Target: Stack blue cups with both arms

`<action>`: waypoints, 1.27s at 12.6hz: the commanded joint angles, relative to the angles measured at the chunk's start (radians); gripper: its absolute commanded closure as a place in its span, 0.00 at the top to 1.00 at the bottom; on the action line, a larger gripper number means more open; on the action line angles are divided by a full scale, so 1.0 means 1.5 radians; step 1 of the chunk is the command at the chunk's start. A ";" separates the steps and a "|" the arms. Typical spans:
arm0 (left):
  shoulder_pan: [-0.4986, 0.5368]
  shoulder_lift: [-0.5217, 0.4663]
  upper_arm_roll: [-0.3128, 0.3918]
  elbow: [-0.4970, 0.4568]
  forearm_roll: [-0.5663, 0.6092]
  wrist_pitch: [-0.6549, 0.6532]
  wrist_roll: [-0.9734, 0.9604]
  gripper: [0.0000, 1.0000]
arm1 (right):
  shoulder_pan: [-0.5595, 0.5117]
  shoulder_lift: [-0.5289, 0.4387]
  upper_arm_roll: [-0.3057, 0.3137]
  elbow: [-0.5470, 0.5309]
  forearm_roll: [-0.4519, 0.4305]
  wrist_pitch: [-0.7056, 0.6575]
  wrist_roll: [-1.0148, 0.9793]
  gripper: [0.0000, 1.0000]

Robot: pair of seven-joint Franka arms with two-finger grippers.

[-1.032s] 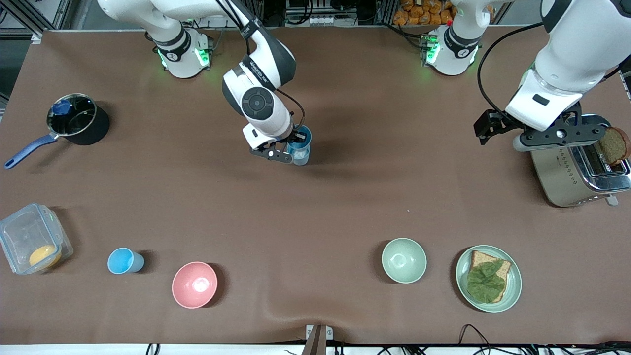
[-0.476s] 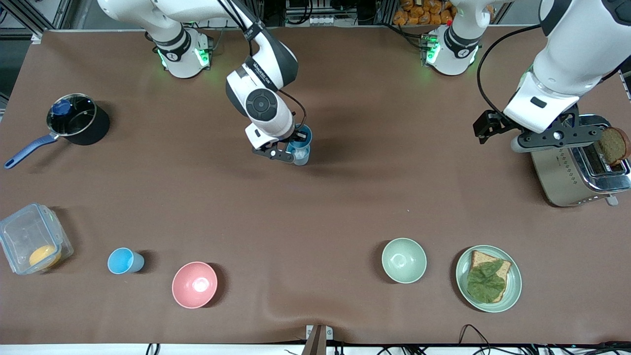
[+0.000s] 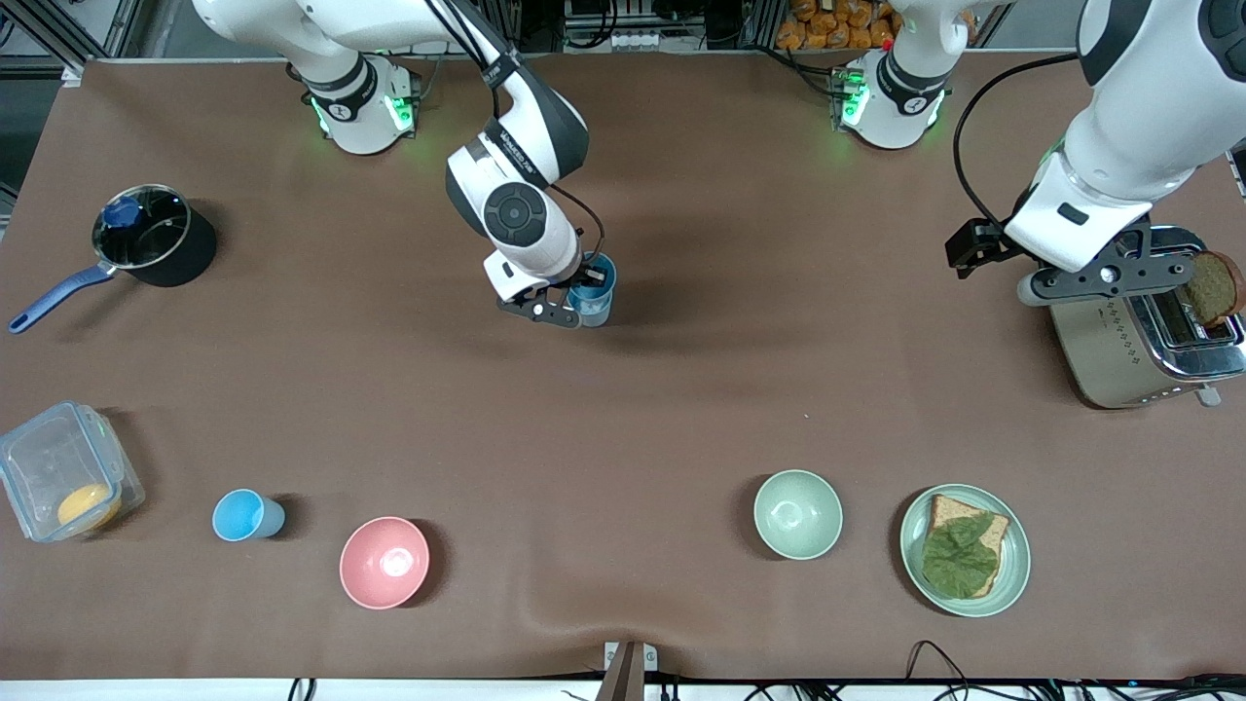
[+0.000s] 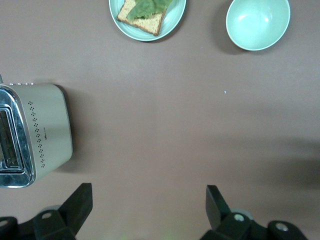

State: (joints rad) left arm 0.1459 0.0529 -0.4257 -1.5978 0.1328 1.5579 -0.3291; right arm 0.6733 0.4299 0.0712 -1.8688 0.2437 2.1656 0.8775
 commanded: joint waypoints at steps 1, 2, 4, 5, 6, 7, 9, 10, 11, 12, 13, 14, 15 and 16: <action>0.017 -0.006 -0.003 0.001 -0.010 -0.020 0.020 1.00 | -0.002 0.007 0.000 0.021 -0.003 -0.014 0.004 0.73; 0.018 -0.006 -0.003 0.001 -0.010 -0.023 0.020 1.00 | -0.002 0.006 -0.001 0.023 -0.003 -0.020 0.004 1.00; 0.019 -0.006 -0.003 0.001 -0.011 -0.028 0.020 1.00 | -0.017 0.005 -0.001 0.046 -0.002 -0.055 -0.002 1.00; 0.022 -0.006 -0.003 0.001 -0.011 -0.030 0.020 1.00 | -0.023 0.002 -0.001 0.061 -0.002 -0.079 -0.004 1.00; 0.029 -0.006 -0.003 0.001 -0.010 -0.030 0.020 1.00 | -0.032 -0.003 -0.001 0.079 -0.002 -0.112 -0.006 1.00; 0.031 -0.006 -0.003 0.001 -0.010 -0.030 0.021 1.00 | -0.043 -0.009 -0.001 0.101 -0.002 -0.153 -0.020 1.00; 0.031 -0.006 -0.003 0.002 -0.010 -0.030 0.021 1.00 | -0.101 -0.022 -0.002 0.145 -0.002 -0.230 -0.125 1.00; 0.031 -0.006 -0.003 0.002 -0.010 -0.030 0.021 1.00 | -0.138 -0.032 -0.002 0.157 -0.002 -0.266 -0.173 1.00; 0.031 -0.006 -0.003 0.002 -0.010 -0.030 0.021 1.00 | -0.183 -0.046 -0.003 0.157 -0.004 -0.291 -0.235 1.00; 0.031 -0.006 -0.003 0.002 -0.011 -0.030 0.023 1.00 | -0.234 -0.062 -0.003 0.157 -0.013 -0.311 -0.303 1.00; 0.031 -0.005 -0.003 0.002 -0.011 -0.029 0.028 1.00 | -0.284 -0.082 -0.002 0.157 -0.049 -0.333 -0.362 1.00; 0.032 -0.005 -0.003 0.002 -0.011 -0.030 0.030 1.00 | -0.320 -0.108 -0.002 0.157 -0.086 -0.342 -0.399 1.00; 0.033 -0.005 -0.003 0.002 -0.011 -0.029 0.031 1.00 | -0.356 -0.135 -0.002 0.155 -0.102 -0.350 -0.436 1.00; 0.033 -0.004 -0.003 0.003 -0.011 -0.029 0.033 1.00 | -0.395 -0.165 0.003 0.155 -0.102 -0.372 -0.477 1.00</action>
State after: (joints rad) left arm 0.1828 0.0531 -0.4253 -1.5983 0.1328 1.5273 -0.3113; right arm 0.1586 0.2847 0.0429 -1.6072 0.1169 1.6475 0.2349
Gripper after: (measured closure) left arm 0.000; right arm 0.000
